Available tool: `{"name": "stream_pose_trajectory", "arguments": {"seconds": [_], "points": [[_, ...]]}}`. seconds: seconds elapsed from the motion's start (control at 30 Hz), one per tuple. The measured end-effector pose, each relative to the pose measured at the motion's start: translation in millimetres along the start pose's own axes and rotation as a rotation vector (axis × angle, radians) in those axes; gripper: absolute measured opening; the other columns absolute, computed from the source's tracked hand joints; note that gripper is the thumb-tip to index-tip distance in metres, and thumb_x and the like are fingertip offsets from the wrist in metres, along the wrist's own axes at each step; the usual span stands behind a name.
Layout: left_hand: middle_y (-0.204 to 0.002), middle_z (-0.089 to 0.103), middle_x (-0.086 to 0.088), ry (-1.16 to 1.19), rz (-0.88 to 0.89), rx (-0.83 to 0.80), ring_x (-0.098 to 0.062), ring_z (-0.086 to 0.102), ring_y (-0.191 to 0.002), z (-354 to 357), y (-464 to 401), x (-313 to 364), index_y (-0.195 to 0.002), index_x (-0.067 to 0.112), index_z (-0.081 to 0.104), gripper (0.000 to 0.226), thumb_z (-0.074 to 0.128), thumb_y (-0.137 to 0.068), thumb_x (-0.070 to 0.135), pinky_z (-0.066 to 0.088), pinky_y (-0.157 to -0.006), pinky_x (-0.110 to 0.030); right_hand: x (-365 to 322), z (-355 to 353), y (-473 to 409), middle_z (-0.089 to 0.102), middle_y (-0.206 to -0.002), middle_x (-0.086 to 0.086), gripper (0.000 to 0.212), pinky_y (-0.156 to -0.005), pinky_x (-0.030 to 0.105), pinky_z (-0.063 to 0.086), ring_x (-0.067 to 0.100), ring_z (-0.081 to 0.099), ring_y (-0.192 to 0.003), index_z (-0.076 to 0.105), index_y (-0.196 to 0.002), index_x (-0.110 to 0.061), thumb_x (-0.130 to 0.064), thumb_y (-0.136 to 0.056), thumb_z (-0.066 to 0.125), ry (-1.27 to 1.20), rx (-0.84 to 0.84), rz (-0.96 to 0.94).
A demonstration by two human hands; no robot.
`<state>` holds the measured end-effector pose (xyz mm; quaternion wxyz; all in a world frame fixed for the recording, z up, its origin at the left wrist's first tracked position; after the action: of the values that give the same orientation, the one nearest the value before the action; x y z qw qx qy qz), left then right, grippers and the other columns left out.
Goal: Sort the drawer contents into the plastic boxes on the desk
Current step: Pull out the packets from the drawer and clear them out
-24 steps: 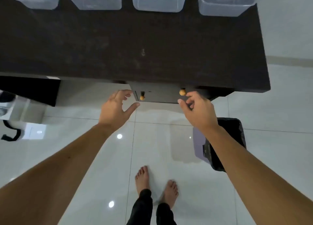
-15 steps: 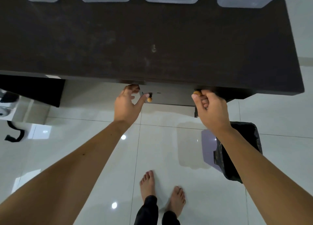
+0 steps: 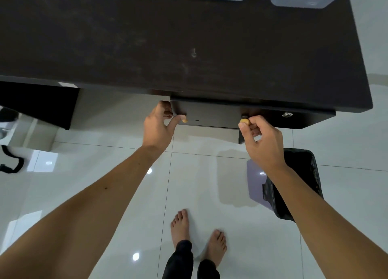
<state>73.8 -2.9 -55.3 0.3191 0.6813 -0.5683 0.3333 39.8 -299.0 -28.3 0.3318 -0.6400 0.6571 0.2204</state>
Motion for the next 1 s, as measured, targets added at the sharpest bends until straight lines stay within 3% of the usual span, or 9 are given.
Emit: {"name": "stream_pose_trajectory", "arguments": {"seconds": [0.17,0.4,0.47,0.6,0.73,1.0], "points": [[-0.105,0.071,0.007,0.032,-0.005,-0.003,-0.018,0.071,-0.1,-2.4,18.9,3.1,-0.111,0.026,0.056,0.03,0.08,-0.093,0.033,0.058,-0.094,-0.029,1.6,-4.1,15.8,0.07,-0.081,-0.001,0.02,-0.071,0.044,0.058,0.019,0.065,-0.074,0.067,-0.097,-0.015,-0.033,-0.104,0.066,-0.006,-0.02,0.012],[-0.11,0.075,-0.001,-0.03,0.024,-0.066,-0.018,0.072,-0.099,-5.0,25.0,1.9,-0.119,0.013,0.061,0.034,0.078,-0.095,0.03,0.057,-0.091,-0.026,-2.2,-6.8,25.5,0.068,-0.078,-0.002,0.021,-0.068,0.044,0.058,0.019,0.065,-0.072,0.065,-0.094,-0.015,-0.033,-0.104,0.065,0.009,-0.015,-0.005],[-0.11,0.073,0.001,-0.053,0.029,-0.083,-0.015,0.071,-0.098,-6.3,36.1,-2.2,-0.121,0.012,0.06,0.036,0.078,-0.095,0.028,0.055,-0.089,-0.022,-4.0,-8.5,39.9,0.068,-0.077,-0.002,0.02,-0.067,0.039,0.058,0.017,0.064,-0.072,0.065,-0.093,-0.015,-0.031,-0.104,0.066,0.009,-0.02,-0.007],[-0.106,0.07,0.004,-0.04,0.003,-0.08,-0.015,0.069,-0.095,-10.1,78.0,-12.0,-0.124,0.008,0.059,0.038,0.079,-0.094,0.021,0.055,-0.091,-0.027,-8.2,-10.8,85.1,0.068,-0.077,-0.007,0.015,-0.069,0.015,0.05,0.01,0.063,-0.071,0.066,-0.092,-0.016,-0.027,-0.101,0.07,-0.044,-0.015,0.028],[-0.102,0.071,0.003,-0.032,-0.031,-0.082,-0.017,0.071,-0.093,-17.3,104.7,-15.6,-0.118,0.01,0.058,0.033,0.08,-0.094,0.02,0.057,-0.093,-0.029,-14.8,-14.4,113.5,0.064,-0.076,-0.01,0.011,-0.072,0.004,0.044,0.008,0.061,-0.07,0.068,-0.093,-0.012,-0.02,-0.099,0.073,-0.039,0.001,0.023],[-0.103,0.073,0.004,-0.069,-0.043,-0.121,-0.015,0.072,-0.096,-21.4,142.6,-13.6,-0.107,0.021,0.055,0.03,0.081,-0.093,0.023,0.057,-0.092,-0.029,-13.0,-25.2,147.5,0.067,-0.074,-0.002,0.014,-0.071,0.004,0.043,0.016,0.064,-0.068,0.069,-0.091,-0.009,-0.019,-0.099,0.073,-0.035,-0.024,0.041]]}}
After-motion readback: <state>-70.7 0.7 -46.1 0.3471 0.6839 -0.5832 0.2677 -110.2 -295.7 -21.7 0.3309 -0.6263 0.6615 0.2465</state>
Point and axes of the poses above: each hand's wrist, its own y-axis away from the middle knuckle, its own z-axis out of the palm, x = y × z, the point moved 5 cm from there along -y, towards the middle knuckle
